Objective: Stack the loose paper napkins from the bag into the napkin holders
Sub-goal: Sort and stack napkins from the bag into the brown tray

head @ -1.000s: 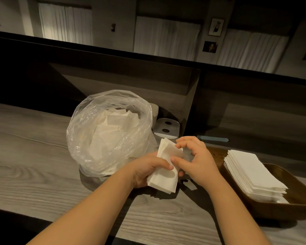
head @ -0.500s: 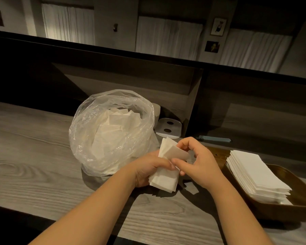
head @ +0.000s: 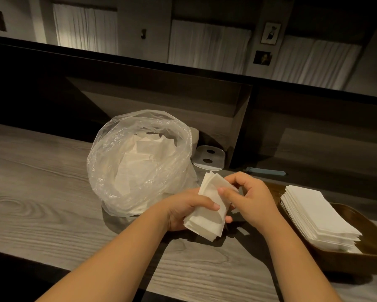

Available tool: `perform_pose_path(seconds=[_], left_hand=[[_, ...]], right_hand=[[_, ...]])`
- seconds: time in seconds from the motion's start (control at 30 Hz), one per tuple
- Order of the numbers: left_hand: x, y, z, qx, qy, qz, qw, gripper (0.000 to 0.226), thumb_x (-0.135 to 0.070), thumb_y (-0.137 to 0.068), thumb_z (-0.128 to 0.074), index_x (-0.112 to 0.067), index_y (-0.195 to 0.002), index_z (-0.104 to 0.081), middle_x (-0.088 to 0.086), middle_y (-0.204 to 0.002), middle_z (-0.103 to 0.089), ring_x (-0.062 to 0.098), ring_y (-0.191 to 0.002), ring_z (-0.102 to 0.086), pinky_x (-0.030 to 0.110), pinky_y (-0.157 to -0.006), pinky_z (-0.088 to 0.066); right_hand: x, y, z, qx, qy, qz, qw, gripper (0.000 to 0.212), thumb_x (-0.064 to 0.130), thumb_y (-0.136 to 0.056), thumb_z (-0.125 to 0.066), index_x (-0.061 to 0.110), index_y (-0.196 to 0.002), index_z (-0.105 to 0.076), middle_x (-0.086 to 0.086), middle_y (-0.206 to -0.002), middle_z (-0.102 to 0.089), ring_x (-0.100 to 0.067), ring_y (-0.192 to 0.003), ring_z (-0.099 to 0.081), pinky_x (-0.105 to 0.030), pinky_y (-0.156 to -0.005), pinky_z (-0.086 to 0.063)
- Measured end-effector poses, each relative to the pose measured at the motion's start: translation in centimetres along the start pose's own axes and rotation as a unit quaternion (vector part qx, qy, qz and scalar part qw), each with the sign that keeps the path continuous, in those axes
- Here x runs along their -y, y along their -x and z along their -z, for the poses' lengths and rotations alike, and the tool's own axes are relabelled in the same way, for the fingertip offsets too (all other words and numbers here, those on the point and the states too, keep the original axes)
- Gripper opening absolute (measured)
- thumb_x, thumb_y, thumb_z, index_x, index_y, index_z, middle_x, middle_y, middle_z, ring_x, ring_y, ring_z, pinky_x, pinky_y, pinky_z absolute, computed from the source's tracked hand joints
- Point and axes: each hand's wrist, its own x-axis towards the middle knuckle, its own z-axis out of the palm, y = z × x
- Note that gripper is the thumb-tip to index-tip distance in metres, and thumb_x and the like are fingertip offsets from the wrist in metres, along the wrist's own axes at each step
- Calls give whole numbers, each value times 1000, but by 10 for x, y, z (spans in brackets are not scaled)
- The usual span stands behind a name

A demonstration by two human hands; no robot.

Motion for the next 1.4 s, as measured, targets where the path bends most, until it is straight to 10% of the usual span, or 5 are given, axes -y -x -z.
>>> perform_pose_path(seconds=[0.33, 0.6, 1.03, 1.27, 1.4], left_hand=[[4, -3, 4, 73, 40, 13, 996, 54, -10, -82, -64, -18, -133, -47, 10, -111, -68, 26, -103, -67, 44, -93, -53], [2, -11, 7, 22, 188, 108, 976, 71, -65, -75, -60, -19, -129, -53, 20, -112, -69, 35, -99, -67, 49, -98, -48], [3, -16, 11, 3, 207, 106, 973, 58, -56, -98, -48, -15, -139, -52, 17, -110, -64, 32, -96, -65, 46, -81, -58], [2, -13, 8, 11, 199, 120, 973, 79, -63, -73, -67, -14, -133, -49, 23, -109, -68, 37, -102, -65, 47, -95, -51], [6, -8, 12, 61, 164, 78, 982, 84, -23, -60, -88, -9, -132, -47, 21, -107, -70, 36, -101, -68, 47, -88, -57]], right_hand=[[-4, 0, -2, 2, -58, -73, 996, 28, 19, -92, -66, 33, -115, -59, 16, -109, -61, -8, -95, -61, -17, -59, -55], [-1, -2, -4, -56, -64, -83, 993, 18, 15, -83, -75, 25, -96, -68, 10, -98, -67, -10, -89, -66, -21, -58, -57], [12, 6, 15, 18, -222, -47, 974, 22, 22, -80, -70, 17, -100, -65, 5, -91, -74, -14, -90, -71, -31, -76, -55], [7, 3, -6, 40, -65, -99, 992, 5, 19, -91, -67, 19, -93, -62, 10, -86, -71, -6, -80, -70, -16, -58, -52], [4, 1, -14, 3, -13, -106, 994, 9, 22, -89, -69, 22, -91, -60, 5, -96, -65, -11, -85, -63, -19, -59, -50]])
